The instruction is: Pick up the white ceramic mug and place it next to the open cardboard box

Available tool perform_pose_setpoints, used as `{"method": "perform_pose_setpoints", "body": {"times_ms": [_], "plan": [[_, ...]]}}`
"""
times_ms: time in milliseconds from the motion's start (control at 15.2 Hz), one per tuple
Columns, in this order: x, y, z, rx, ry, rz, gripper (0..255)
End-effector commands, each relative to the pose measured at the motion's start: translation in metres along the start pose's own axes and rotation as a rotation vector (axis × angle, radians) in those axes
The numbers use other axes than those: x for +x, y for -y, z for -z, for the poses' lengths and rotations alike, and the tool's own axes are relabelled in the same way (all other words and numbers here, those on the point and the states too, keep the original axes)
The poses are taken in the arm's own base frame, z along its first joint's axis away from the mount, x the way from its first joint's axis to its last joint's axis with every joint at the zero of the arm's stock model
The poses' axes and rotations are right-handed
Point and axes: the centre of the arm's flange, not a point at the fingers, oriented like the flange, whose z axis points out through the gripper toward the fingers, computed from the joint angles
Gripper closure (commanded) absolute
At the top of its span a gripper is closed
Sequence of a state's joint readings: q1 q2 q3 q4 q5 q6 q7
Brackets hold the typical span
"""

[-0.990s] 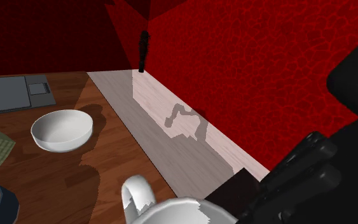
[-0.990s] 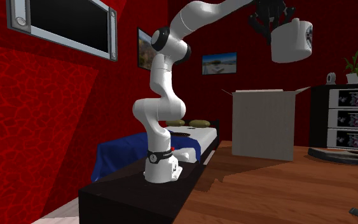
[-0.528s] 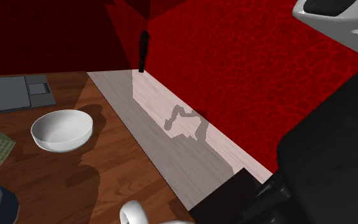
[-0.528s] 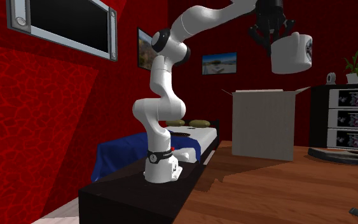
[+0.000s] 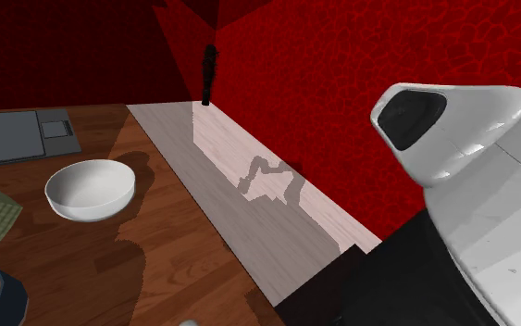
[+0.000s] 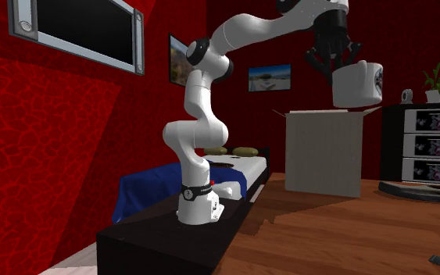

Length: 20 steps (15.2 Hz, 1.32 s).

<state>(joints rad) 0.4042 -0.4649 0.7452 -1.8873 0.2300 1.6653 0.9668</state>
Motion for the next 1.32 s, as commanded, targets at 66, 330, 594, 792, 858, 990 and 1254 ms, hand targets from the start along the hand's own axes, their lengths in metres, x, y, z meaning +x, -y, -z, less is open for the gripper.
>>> {"method": "perform_pose_setpoints", "body": {"times_ms": [66, 330, 594, 792, 858, 990, 1254], "plan": [[-0.003, -0.001, -0.016, 0.000, 0.000, 0.000, 255], [-0.005, -0.002, -0.037, 0.000, 0.000, 0.000, 255], [-0.008, -0.004, -0.057, 0.000, 0.000, 0.000, 255], [-0.011, -0.005, -0.073, 0.000, 0.000, 0.000, 255], [-0.011, -0.005, -0.078, 0.000, 0.000, 0.000, 255], [-0.013, -0.006, -0.089, 0.000, 0.000, 0.000, 255], [-0.016, -0.007, -0.110, 0.000, 0.000, 0.000, 255]]}}
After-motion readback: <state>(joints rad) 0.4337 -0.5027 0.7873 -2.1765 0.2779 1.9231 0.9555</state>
